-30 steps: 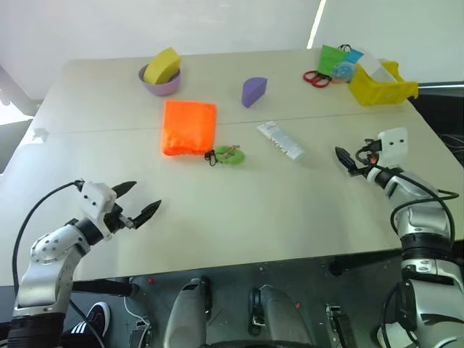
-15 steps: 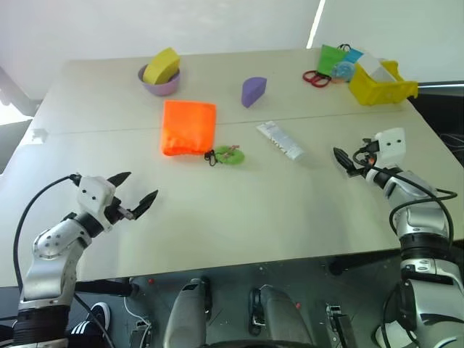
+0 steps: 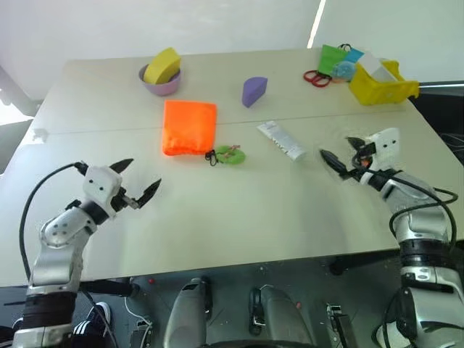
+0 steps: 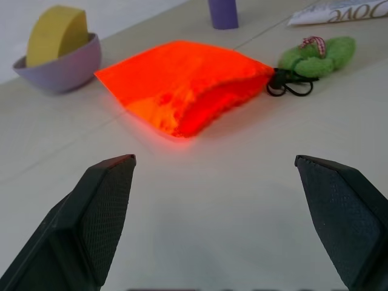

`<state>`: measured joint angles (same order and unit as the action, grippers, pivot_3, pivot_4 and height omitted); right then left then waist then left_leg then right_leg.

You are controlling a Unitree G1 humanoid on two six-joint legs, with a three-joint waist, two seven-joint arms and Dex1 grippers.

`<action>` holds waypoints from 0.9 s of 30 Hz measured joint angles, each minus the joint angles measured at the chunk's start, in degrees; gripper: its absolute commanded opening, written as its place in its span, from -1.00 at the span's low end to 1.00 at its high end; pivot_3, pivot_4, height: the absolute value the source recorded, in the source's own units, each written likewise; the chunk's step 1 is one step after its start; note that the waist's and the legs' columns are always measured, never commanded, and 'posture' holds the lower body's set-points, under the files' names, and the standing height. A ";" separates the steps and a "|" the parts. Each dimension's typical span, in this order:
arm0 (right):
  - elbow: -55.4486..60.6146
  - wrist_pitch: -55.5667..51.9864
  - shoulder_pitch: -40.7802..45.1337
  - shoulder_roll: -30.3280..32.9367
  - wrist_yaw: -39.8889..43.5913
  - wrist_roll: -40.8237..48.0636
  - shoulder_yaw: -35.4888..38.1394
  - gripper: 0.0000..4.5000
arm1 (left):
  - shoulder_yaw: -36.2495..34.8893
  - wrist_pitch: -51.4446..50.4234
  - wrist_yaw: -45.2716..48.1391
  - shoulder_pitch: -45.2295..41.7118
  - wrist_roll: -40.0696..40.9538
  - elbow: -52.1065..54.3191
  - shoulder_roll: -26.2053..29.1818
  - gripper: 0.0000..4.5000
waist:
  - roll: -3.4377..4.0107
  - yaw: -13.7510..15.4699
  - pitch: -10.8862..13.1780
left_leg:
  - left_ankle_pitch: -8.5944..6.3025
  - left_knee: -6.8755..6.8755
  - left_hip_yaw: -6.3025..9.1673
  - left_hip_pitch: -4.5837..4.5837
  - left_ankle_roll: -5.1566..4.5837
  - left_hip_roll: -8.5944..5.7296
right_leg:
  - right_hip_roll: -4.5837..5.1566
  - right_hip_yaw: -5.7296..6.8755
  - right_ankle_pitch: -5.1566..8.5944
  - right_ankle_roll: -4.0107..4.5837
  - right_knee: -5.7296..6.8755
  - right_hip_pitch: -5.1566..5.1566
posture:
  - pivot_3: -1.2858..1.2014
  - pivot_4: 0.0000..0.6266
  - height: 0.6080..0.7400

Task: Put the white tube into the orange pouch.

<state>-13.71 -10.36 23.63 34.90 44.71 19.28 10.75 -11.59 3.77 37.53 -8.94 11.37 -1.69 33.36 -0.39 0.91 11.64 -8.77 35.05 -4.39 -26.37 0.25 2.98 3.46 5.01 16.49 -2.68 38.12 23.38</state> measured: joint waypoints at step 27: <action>17.06 -3.08 -4.98 -2.92 -1.02 -3.38 -11.14 0.99 | 20.09 15.40 -21.67 -34.61 -28.90 -44.98 -8.08 0.89 | -0.07 -0.17 -0.04 | 0.00 0.25 -0.21 -0.05 -0.22 -0.06 | -0.03 -0.10 -0.24 -0.28 0.00 0.04 | 0.03 -0.52 1.00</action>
<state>3.35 -13.44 18.65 31.98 43.68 15.90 -0.39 8.50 19.17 15.86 -43.55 -17.53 -46.67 25.28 -0.46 0.74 11.60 -8.77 35.30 -4.60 -26.42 0.03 2.92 3.43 4.91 16.25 -2.96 38.12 23.43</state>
